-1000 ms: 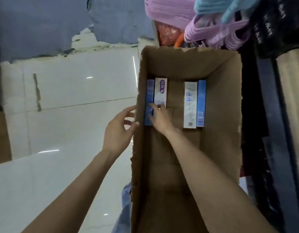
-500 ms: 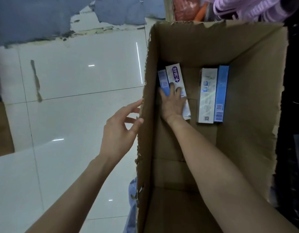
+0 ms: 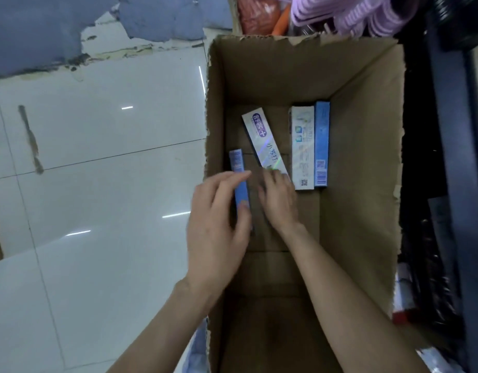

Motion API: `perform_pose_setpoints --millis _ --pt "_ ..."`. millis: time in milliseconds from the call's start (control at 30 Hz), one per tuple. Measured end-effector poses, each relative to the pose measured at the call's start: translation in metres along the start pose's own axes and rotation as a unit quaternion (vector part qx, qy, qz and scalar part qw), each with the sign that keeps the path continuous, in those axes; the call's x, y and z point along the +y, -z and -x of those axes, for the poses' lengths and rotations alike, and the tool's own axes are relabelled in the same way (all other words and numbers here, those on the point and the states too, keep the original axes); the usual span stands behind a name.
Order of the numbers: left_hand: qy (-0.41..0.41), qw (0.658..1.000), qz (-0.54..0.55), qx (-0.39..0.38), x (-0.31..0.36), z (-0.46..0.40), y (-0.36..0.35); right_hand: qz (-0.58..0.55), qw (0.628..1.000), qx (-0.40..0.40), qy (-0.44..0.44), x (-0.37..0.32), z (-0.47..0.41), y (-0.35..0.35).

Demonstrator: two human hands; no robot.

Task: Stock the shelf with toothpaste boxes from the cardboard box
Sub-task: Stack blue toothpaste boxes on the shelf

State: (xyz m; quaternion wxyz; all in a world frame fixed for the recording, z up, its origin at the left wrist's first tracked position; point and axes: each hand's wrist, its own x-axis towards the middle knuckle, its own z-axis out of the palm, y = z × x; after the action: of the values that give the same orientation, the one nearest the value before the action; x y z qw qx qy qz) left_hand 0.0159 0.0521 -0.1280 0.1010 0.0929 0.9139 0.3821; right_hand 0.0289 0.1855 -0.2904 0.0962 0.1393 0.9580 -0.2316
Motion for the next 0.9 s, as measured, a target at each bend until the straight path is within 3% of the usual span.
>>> perform_pose_setpoints --millis 67,133,233,333,433,600,767,900 --pt "0.062 0.996 0.047 -0.047 0.007 0.002 -0.032 0.019 0.994 0.077 -0.073 0.022 -0.012 0.015" --pt "0.148 0.986 0.039 -0.071 -0.001 -0.001 -0.072 0.053 0.986 0.051 -0.148 0.044 -0.027 0.02" --pt "0.259 0.958 -0.056 -0.11 -0.034 -0.016 -0.125 0.054 0.975 -0.023 -0.212 0.063 -0.05 0.011" --pt "0.33 0.923 -0.111 -0.167 -0.065 -0.03 -0.156 0.041 0.966 -0.018 -0.254 0.064 -0.067 0.008" --pt "0.336 0.919 -0.127 -0.161 -0.082 -0.038 -0.168 0.001 0.954 0.012 -0.3 0.065 -0.087 0.013" --pt "0.306 0.92 -0.201 -0.143 -0.087 -0.045 -0.177 0.069 0.952 -0.024 -0.298 0.067 -0.099 0.007" --pt "0.336 0.914 -0.148 -0.172 -0.071 -0.036 -0.166 0.04 0.956 -0.064 -0.282 0.058 -0.072 0.015" --pt "0.335 0.926 -0.076 -0.157 -0.047 -0.021 -0.141 0.052 0.968 -0.043 -0.241 0.034 -0.039 0.048"
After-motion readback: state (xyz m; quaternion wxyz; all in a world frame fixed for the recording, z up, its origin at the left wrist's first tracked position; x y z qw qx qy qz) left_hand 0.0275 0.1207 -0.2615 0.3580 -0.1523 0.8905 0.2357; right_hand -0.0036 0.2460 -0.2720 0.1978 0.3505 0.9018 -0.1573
